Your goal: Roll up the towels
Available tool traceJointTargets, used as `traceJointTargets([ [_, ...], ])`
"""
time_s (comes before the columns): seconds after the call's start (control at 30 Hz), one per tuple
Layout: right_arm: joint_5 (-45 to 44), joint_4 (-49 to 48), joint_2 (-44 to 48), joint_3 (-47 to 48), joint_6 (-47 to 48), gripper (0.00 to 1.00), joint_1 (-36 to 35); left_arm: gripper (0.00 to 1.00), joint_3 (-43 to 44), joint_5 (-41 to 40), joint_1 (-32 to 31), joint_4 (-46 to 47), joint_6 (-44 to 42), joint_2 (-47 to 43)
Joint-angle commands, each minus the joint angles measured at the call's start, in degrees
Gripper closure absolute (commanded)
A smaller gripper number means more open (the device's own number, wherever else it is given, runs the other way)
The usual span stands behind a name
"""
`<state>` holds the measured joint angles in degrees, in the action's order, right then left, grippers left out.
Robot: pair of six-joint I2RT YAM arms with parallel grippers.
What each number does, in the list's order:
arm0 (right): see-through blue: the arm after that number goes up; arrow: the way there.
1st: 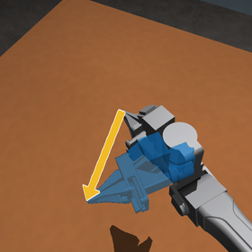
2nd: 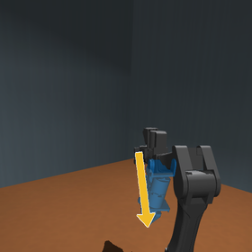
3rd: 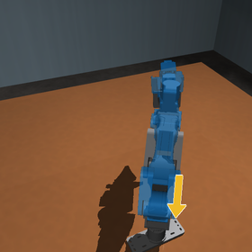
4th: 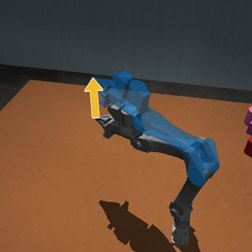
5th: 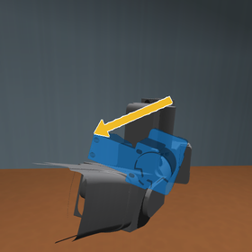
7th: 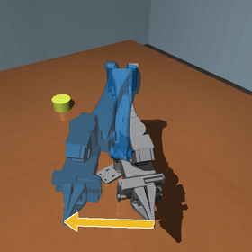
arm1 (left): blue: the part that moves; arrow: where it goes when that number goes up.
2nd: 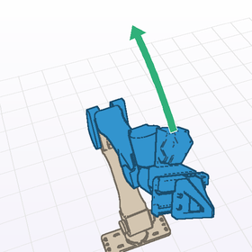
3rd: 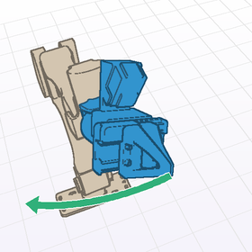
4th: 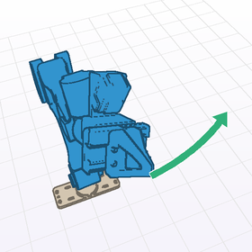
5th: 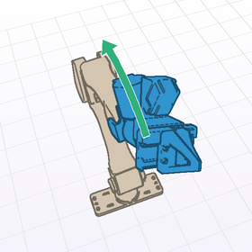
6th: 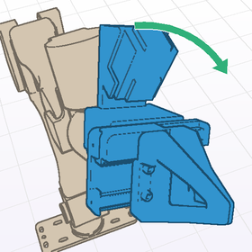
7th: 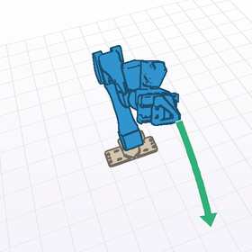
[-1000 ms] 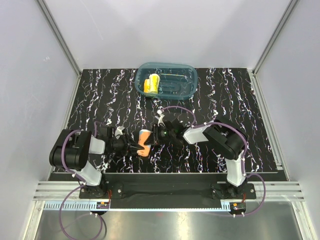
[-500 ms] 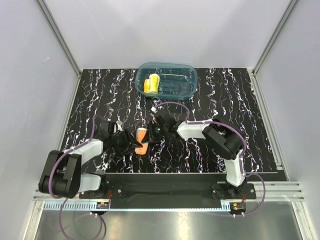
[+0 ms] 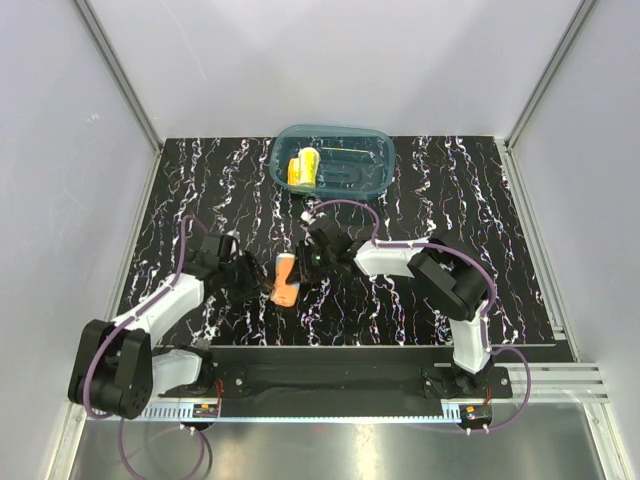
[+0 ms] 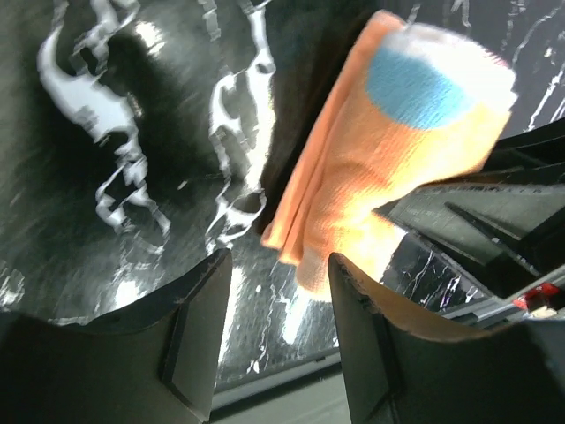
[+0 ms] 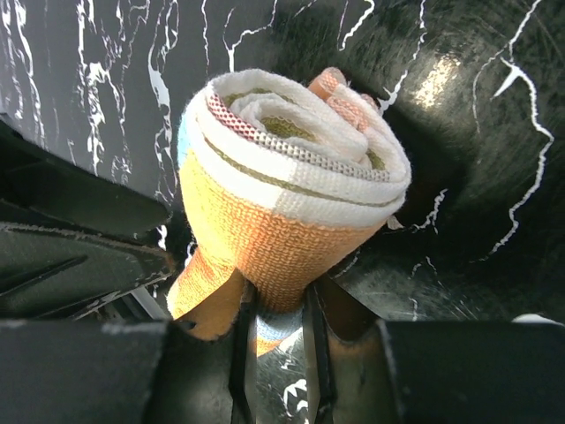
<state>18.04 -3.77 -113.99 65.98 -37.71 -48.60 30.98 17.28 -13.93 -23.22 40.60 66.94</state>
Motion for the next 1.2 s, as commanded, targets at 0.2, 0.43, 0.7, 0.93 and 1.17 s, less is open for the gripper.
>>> traceJointTargets([
  [0.2,-5.56,13.0,-0.09,-1.11,7.3,0.81,0.61,0.47,-2.5,4.17,-3.9,18.73,0.44,3.73],
  [0.43,-5.04,13.26,0.18,-1.29,7.65,0.81,0.52,0.45,-2.51,4.17,-4.44,21.73,-1.22,5.82],
  [0.7,-4.42,14.14,0.26,-0.23,8.01,0.8,0.52,0.5,-4.79,0.04,-4.61,22.87,-0.96,13.04],
  [0.93,-3.28,13.7,0.35,0.12,7.83,0.72,0.44,0.74,-7.34,3.81,-4.7,28.57,-0.7,16.46],
  [1.17,-4.33,14.14,1.32,-0.23,7.48,0.42,0.7,0.99,-8.75,6.01,-4.79,31.22,-0.08,16.91],
])
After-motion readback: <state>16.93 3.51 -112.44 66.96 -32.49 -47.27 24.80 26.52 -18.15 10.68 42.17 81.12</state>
